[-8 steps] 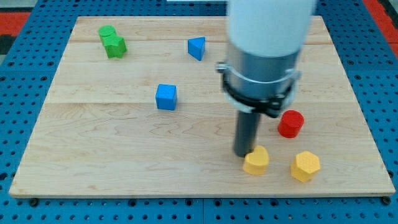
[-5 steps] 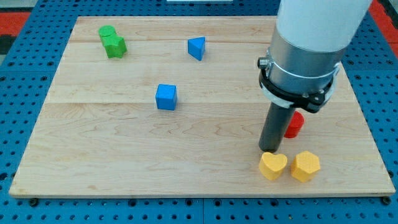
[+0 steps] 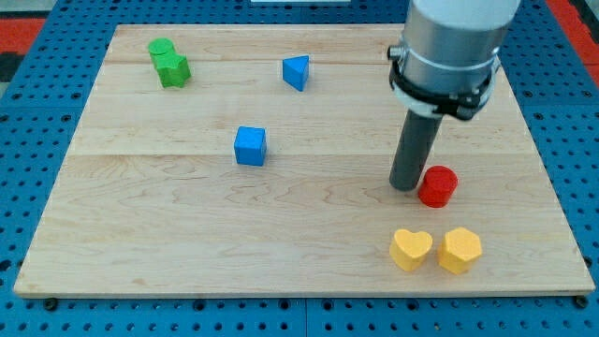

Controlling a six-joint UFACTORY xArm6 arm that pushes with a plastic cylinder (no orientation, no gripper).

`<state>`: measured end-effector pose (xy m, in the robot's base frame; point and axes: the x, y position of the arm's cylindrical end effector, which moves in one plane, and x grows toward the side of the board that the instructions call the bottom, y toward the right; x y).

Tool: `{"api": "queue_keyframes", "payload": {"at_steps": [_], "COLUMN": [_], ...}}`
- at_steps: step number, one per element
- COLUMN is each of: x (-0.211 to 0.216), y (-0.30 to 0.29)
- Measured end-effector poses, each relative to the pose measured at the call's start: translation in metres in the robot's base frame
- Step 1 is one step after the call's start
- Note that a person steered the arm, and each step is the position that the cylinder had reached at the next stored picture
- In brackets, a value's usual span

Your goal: Move the red star to the top left of the blue cube

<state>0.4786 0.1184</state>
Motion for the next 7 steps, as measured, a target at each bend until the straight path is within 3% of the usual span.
{"api": "queue_keyframes", "payload": {"at_steps": [1,2,5,7], "x": [-0.011,-0.028,-0.041,-0.122], "y": [-0.006,0.026,0.168,0.154]}}
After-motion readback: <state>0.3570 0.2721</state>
